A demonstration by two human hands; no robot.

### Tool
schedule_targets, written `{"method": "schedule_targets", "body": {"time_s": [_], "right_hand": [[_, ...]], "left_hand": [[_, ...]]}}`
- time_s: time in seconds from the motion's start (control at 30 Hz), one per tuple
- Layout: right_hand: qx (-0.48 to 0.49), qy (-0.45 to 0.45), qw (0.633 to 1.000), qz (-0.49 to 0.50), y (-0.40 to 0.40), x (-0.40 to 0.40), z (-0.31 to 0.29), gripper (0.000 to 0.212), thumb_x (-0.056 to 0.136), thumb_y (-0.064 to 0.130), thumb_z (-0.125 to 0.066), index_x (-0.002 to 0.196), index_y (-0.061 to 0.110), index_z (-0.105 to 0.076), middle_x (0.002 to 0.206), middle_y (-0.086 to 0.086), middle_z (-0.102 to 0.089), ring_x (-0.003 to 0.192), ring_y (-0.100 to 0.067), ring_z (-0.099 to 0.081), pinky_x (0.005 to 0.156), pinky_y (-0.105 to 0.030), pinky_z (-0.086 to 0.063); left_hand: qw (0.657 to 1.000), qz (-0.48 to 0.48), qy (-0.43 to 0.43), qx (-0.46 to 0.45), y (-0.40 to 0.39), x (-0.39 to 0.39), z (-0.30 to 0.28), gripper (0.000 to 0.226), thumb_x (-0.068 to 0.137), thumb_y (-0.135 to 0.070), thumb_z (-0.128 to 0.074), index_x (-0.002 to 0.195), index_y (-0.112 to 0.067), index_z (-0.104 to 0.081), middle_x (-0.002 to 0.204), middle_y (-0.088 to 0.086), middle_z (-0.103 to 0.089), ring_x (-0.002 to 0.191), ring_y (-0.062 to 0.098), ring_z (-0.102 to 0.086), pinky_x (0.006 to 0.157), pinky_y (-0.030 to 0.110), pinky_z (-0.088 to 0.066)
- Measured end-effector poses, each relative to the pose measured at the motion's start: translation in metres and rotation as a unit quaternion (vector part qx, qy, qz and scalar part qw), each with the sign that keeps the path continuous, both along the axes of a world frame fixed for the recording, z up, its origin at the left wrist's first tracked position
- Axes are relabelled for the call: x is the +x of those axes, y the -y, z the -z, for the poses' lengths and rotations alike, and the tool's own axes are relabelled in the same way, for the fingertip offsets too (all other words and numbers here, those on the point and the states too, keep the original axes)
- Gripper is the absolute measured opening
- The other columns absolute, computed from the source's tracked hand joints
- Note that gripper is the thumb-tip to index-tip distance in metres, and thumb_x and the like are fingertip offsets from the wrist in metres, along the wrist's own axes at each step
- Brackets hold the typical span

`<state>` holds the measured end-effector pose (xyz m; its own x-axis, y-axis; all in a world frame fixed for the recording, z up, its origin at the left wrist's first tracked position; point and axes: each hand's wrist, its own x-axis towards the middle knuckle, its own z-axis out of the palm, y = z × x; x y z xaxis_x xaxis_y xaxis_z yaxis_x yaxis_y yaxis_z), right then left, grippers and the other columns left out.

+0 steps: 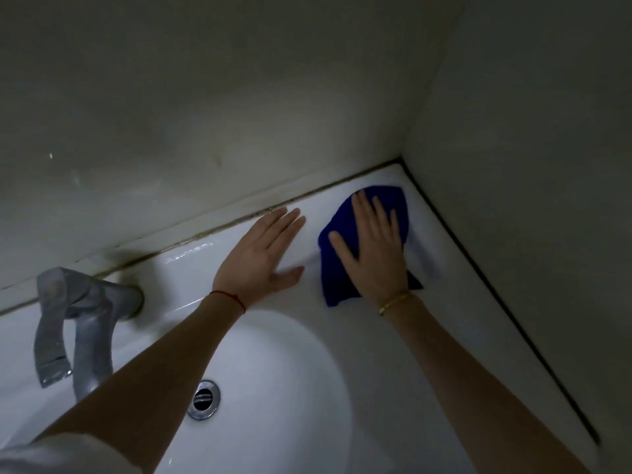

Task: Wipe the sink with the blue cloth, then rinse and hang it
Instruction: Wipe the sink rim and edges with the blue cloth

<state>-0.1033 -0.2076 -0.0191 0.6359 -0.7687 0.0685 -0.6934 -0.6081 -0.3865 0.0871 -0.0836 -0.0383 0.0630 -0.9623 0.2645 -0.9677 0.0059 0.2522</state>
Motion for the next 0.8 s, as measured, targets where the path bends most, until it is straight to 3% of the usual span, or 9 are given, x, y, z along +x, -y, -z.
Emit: {"method": "schedule_targets", "body": {"time_s": [0.13,0.3,0.4,0.5,0.7,0.8], "right_hand": [[-0.025,-0.017,0.999,-0.029,0.026,-0.013,0.001,0.076,0.094,0.065,-0.019,0.153,0.017,-0.016,0.159,0.0,-0.021,0.146,-0.021,-0.018,0.119,-0.039,-0.008],[-0.013,-0.011,0.992,0.127,0.029,0.023,-0.006,0.088,0.088,0.072,-0.024,0.152,0.011,-0.02,0.159,-0.006,-0.022,0.146,-0.025,-0.017,0.12,-0.046,-0.003],[-0.029,-0.048,0.997,0.048,0.003,0.026,-0.007,0.1,0.082,0.081,-0.022,0.152,0.011,-0.019,0.159,-0.005,-0.02,0.146,-0.024,-0.018,0.119,-0.045,-0.003],[-0.066,-0.07,0.993,-0.067,0.025,0.001,-0.002,0.09,0.088,0.076,-0.019,0.153,0.014,-0.018,0.159,-0.003,-0.021,0.146,-0.024,-0.02,0.12,-0.045,-0.012],[-0.041,-0.051,0.995,0.071,0.042,0.016,-0.005,0.085,0.091,0.068,-0.022,0.152,0.009,-0.019,0.159,-0.009,-0.022,0.145,-0.029,-0.02,0.119,-0.049,-0.009],[-0.052,-0.069,0.996,-0.022,0.027,0.02,-0.005,0.082,0.092,0.067,-0.018,0.153,0.011,-0.018,0.16,-0.006,-0.019,0.146,-0.028,-0.02,0.119,-0.048,-0.011]], "left_hand": [[1.0,0.004,0.004,-0.001,0.0,0.0,0.001,0.078,0.087,-0.041,-0.068,0.15,-0.008,-0.036,0.157,0.009,-0.035,0.147,0.026,-0.028,0.121,0.041,-0.024],[1.0,0.004,0.006,-0.014,0.002,-0.001,0.0,0.078,0.086,-0.039,-0.071,0.148,-0.005,-0.039,0.155,0.011,-0.038,0.146,0.027,-0.029,0.122,0.038,-0.022],[1.0,0.002,0.011,-0.015,0.003,-0.001,0.001,0.077,0.086,-0.039,-0.071,0.148,-0.005,-0.04,0.154,0.012,-0.039,0.146,0.026,-0.03,0.123,0.034,-0.017],[1.0,0.001,0.009,-0.017,0.002,-0.001,0.001,0.077,0.086,-0.04,-0.07,0.148,-0.005,-0.04,0.155,0.012,-0.038,0.145,0.027,-0.031,0.122,0.036,-0.02],[1.0,-0.004,0.009,-0.004,0.003,-0.003,-0.002,0.077,0.087,-0.04,-0.069,0.149,-0.006,-0.038,0.156,0.011,-0.037,0.146,0.027,-0.029,0.12,0.041,-0.025],[1.0,-0.007,0.015,-0.006,0.003,-0.003,-0.002,0.077,0.087,-0.041,-0.068,0.149,-0.007,-0.039,0.155,0.011,-0.037,0.146,0.026,-0.03,0.12,0.042,-0.027]]}}
